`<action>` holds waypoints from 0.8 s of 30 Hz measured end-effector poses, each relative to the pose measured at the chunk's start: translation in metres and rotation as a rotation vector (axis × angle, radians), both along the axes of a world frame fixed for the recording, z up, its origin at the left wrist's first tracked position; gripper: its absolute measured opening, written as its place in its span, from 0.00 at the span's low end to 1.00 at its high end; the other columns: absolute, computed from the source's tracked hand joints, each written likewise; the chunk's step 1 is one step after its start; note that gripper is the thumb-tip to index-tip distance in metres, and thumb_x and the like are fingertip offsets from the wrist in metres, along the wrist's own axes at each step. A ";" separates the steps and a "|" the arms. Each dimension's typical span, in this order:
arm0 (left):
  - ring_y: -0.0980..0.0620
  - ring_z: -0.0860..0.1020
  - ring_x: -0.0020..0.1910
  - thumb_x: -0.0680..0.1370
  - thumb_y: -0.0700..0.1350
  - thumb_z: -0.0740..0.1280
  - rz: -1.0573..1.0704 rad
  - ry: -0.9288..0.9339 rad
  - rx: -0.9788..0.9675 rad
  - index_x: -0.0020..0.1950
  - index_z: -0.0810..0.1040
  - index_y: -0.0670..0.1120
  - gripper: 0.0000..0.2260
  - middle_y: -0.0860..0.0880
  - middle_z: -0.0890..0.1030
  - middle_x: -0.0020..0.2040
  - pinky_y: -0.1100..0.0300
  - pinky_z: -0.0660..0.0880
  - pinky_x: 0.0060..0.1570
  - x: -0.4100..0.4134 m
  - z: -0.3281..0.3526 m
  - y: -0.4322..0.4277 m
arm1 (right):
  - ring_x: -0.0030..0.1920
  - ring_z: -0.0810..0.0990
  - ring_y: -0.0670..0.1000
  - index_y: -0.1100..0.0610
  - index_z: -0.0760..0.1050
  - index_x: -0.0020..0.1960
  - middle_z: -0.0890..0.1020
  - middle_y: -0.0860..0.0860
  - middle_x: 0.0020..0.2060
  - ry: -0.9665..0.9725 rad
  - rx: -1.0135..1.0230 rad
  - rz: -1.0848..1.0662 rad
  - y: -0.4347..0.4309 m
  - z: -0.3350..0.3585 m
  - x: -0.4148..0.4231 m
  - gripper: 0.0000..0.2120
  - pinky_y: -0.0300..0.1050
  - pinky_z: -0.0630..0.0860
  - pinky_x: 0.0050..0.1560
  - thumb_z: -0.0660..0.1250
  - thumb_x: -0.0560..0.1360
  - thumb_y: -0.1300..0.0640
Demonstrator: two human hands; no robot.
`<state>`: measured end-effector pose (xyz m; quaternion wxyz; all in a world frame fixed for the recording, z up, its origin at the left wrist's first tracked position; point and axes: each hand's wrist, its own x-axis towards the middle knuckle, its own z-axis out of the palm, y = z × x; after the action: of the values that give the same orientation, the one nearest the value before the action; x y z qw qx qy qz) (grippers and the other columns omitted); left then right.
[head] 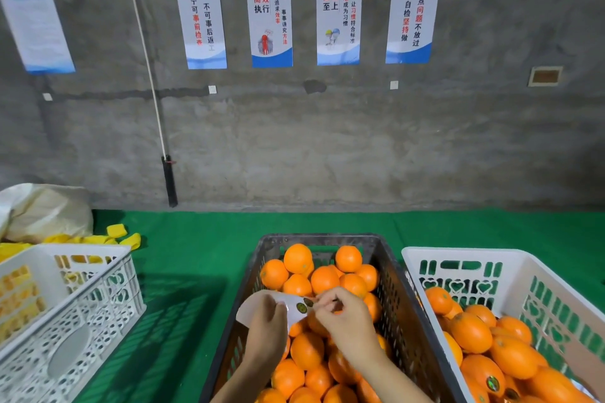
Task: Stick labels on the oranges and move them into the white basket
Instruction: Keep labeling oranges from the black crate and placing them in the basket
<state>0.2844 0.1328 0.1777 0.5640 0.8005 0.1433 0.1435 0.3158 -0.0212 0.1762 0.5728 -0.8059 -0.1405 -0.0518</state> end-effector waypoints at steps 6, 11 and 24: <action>0.51 0.74 0.33 0.84 0.48 0.58 -0.073 0.044 0.433 0.65 0.70 0.42 0.13 0.47 0.76 0.38 0.57 0.70 0.34 -0.008 -0.004 -0.003 | 0.45 0.82 0.57 0.56 0.74 0.57 0.83 0.57 0.43 0.316 0.285 -0.291 -0.015 -0.011 0.022 0.12 0.55 0.80 0.48 0.73 0.76 0.62; 0.55 0.69 0.30 0.82 0.50 0.56 -0.128 0.029 0.588 0.59 0.69 0.52 0.07 0.51 0.72 0.35 0.57 0.68 0.31 -0.015 0.005 -0.007 | 0.40 0.83 0.54 0.63 0.82 0.51 0.84 0.57 0.39 0.472 0.450 -0.376 -0.023 -0.024 0.033 0.06 0.44 0.76 0.33 0.73 0.75 0.63; 0.48 0.76 0.51 0.83 0.52 0.53 -0.078 0.217 0.904 0.63 0.74 0.46 0.16 0.51 0.73 0.45 0.56 0.73 0.47 -0.007 -0.017 0.004 | 0.29 0.76 0.50 0.60 0.79 0.55 0.82 0.55 0.33 0.638 0.491 -0.146 -0.009 -0.018 0.055 0.07 0.42 0.73 0.29 0.71 0.78 0.60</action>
<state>0.2772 0.1366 0.1608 0.1455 0.9811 0.0945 0.0858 0.3708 -0.0303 0.1579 0.7579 -0.6286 0.1184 0.1283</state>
